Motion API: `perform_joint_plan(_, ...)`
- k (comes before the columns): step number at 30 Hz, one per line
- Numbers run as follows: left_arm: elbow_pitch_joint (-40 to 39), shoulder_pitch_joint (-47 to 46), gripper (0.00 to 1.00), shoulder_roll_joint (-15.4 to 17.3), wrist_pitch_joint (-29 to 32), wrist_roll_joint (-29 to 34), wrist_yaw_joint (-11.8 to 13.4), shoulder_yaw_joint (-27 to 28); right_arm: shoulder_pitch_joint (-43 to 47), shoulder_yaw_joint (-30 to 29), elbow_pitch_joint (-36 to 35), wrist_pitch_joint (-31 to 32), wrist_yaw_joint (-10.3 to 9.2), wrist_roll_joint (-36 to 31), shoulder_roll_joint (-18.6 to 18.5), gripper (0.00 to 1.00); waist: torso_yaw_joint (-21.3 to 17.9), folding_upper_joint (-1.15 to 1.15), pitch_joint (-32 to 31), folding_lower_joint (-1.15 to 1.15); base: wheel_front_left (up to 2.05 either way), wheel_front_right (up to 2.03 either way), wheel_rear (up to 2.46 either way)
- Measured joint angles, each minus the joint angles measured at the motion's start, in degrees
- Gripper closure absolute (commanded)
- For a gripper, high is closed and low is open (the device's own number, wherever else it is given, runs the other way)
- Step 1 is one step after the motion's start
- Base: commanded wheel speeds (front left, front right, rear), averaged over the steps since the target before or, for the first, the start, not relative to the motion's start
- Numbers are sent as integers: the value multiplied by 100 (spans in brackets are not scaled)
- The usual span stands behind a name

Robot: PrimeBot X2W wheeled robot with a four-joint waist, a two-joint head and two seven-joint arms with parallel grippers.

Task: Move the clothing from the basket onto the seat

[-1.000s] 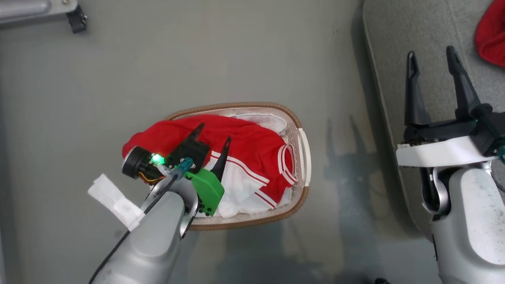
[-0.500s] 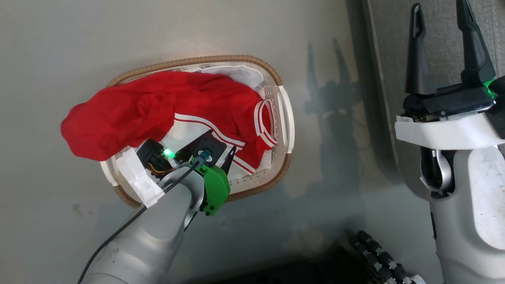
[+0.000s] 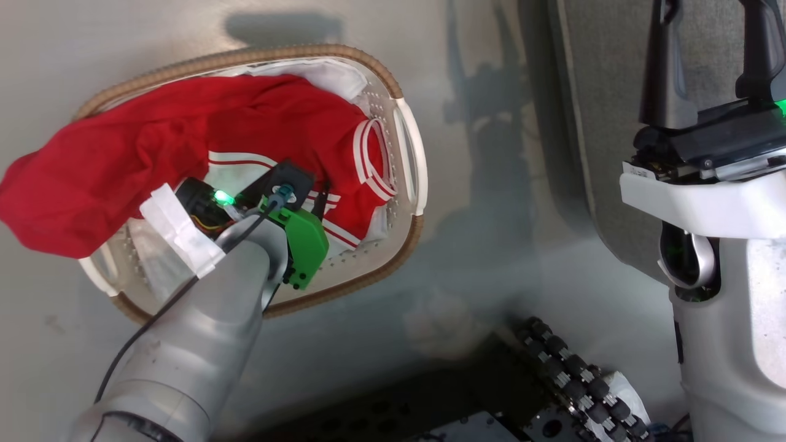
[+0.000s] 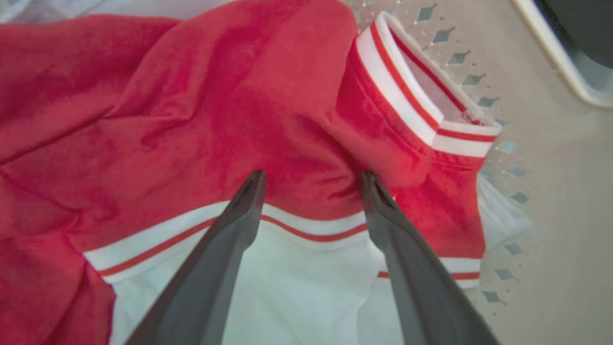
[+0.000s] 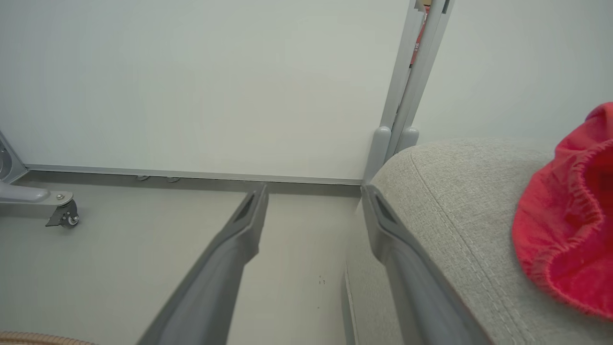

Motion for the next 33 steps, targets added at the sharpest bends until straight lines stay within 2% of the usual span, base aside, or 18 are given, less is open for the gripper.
perform_joint_plan(6, 302, -220, 0, 3, 20, -2, 176, -14, -6, 34, -96, 0, 0, 59, 0, 0, -168, 0, 182, 0, 0, 0, 0)
perform_joint_plan(7, 348, -241, 9, 1, 54, -15, 196, -13, -5, 43, -104, 0, 0, 73, 0, 0, -191, 0, 201, 0, 0, 0, 0)
perform_joint_plan(8, 378, -256, 44, 4, 70, -35, 208, -7, -5, 44, -109, 0, 0, 98, 0, 0, -210, 0, 215, 0, 0, 0, 0)
perform_joint_plan(9, 394, -261, 67, 4, 70, -53, 221, -4, -4, 44, -110, 0, 0, 107, 0, 0, -223, 0, 225, 0, 0, 0, 0)
perform_joint_plan(10, 408, -261, 96, 3, 71, -59, 226, -5, -4, 44, -109, 0, 0, 108, 0, 0, -238, 0, 234, 0, 0, 0, 0)
perform_joint_plan(11, 420, -263, 100, 2, 83, -63, 226, -8, -4, 43, -108, 0, 0, 110, 0, 0, -249, 0, 238, 0, 0, 0, 0)
perform_joint_plan(20, 433, -261, 100, 4, -110, -178, 218, -70, -8, -15, 26, 0, 0, 107, 0, 0, -203, 0, 120, 0, 0, 0, 0)
perform_joint_plan(33, -324, 14, 100, 53, -419, -266, 4, -266, 127, -46, 875, 0, 0, -270, 4, 0, 202, 0, -594, -1, 0, 0, 0)
